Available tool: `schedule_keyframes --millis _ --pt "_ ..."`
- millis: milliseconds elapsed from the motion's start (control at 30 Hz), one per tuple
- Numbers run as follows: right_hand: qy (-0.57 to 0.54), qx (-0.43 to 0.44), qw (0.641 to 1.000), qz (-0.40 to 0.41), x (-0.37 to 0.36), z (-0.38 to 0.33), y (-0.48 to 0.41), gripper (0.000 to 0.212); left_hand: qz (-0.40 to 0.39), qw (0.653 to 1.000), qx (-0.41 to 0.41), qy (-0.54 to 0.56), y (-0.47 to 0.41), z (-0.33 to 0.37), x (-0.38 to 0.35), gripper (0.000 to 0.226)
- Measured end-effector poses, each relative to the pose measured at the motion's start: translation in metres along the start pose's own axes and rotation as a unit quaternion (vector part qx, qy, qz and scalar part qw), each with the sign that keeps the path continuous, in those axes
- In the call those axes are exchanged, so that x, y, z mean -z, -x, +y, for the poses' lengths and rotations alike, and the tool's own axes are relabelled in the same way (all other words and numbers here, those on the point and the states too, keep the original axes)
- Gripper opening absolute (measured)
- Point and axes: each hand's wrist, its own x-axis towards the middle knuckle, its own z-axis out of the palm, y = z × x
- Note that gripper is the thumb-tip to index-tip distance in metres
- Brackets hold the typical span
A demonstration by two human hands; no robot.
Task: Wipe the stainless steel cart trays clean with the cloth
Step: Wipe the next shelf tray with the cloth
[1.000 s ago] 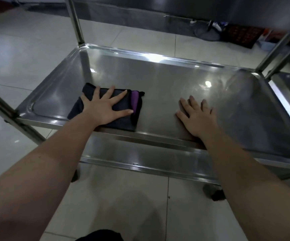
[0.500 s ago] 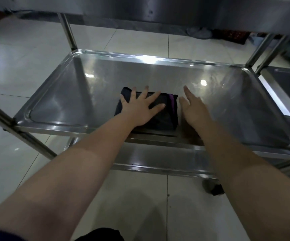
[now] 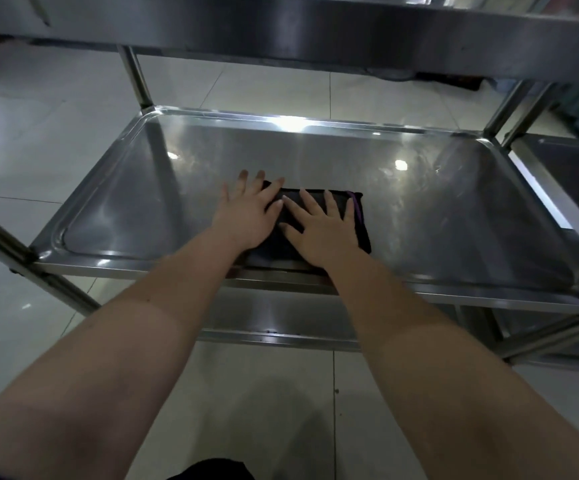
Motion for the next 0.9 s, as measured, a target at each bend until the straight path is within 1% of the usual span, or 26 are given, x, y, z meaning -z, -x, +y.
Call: schedule_keyframes --millis 167,300,400,467,567,600,700,767,833,900 --pt "0.011 -0.032 0.999 0.001 0.005 0.099 0.019 0.062 -0.006 0.999 -0.028 0.036 -0.014 0.036 -0.016 0.053" --pt "0.01 -0.085 0.996 -0.006 0.014 0.19 0.039 0.061 -0.04 0.997 -0.058 0.008 -0.028 0.055 -0.023 0.056" --pt "0.004 -0.127 0.992 -0.02 0.019 0.229 0.047 0.062 -0.046 0.997 -0.055 -0.002 -0.034 0.065 -0.03 0.056" --pt "0.002 -0.143 0.989 -0.031 0.019 0.231 0.045 0.059 -0.041 0.998 -0.048 -0.018 -0.034 0.066 -0.034 0.057" --pt "-0.002 -0.156 0.987 -0.038 0.016 0.201 0.038 0.058 -0.037 0.998 -0.046 -0.031 -0.034 0.064 -0.037 0.057" --pt "0.001 -0.144 0.989 -0.034 0.014 0.183 0.034 0.06 -0.039 0.998 -0.046 -0.034 -0.034 0.064 -0.037 0.057" --pt "0.008 -0.073 0.997 -0.024 0.004 0.117 0.024 0.07 -0.04 0.997 -0.045 -0.043 -0.035 0.06 -0.038 0.057" --pt "0.005 -0.051 0.998 -0.033 0.001 0.091 0.021 0.077 -0.038 0.997 -0.045 -0.047 -0.036 0.055 -0.037 0.058" --pt "-0.003 -0.05 0.998 -0.029 0.002 0.096 0.022 0.078 -0.038 0.997 -0.045 -0.039 -0.036 0.049 -0.037 0.058" --pt "-0.004 -0.062 0.998 -0.01 0.004 0.129 0.028 0.074 -0.04 0.998 -0.047 -0.025 -0.036 0.048 -0.036 0.057"
